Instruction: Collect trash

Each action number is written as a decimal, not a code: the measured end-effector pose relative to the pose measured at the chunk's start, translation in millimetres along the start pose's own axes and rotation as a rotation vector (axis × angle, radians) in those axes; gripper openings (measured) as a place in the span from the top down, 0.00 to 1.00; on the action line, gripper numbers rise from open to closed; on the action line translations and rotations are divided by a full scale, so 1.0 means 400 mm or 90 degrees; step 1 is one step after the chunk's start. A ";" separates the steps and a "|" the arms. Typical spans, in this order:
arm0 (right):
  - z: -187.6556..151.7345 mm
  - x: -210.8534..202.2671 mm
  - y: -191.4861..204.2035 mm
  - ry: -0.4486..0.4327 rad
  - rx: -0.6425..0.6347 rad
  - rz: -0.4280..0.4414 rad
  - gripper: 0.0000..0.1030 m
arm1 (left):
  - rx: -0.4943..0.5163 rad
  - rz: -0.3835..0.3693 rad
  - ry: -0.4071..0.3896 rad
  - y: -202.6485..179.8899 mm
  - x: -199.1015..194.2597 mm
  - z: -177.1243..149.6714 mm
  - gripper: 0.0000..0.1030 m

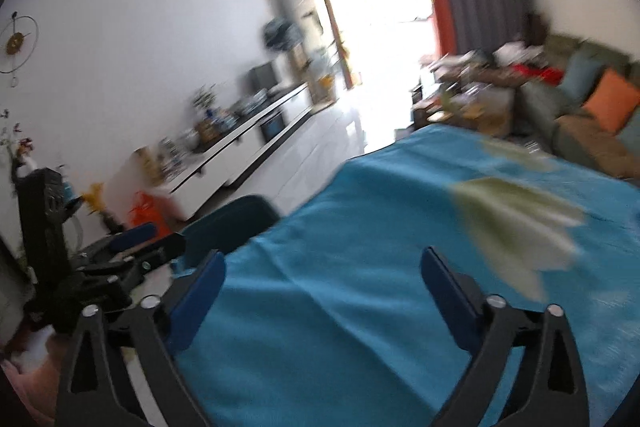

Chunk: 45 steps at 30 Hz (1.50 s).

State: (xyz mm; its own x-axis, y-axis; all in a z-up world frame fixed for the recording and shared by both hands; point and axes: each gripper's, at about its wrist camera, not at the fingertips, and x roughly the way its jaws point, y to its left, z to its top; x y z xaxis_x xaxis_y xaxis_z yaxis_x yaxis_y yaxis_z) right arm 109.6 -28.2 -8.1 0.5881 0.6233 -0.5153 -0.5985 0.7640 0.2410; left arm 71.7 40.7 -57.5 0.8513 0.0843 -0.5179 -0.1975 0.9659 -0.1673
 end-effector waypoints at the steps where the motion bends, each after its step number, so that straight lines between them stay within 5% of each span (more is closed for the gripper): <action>1: -0.011 -0.031 -0.017 -0.016 -0.001 -0.027 0.07 | 0.002 -0.012 -0.004 -0.024 -0.002 -0.001 0.06; 9: -0.078 -0.211 -0.128 -0.106 0.025 -0.203 0.07 | 0.062 -0.062 -0.042 -0.226 -0.002 -0.009 0.06; 19: -0.155 -0.334 -0.194 -0.161 0.060 -0.312 0.07 | 0.115 -0.098 -0.083 -0.398 0.003 -0.010 0.05; 45: -0.192 -0.425 -0.202 -0.212 0.085 -0.353 0.07 | 0.154 -0.104 -0.138 -0.490 -0.042 -0.024 0.05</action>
State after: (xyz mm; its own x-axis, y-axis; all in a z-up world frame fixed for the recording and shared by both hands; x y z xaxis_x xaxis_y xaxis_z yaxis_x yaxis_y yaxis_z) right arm 16.3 -208.7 -3.1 0.9395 0.1336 -0.3155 -0.0985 0.9873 0.1245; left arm 91.2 -152.3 -24.1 0.9504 -0.0514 -0.3068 0.0489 0.9987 -0.0158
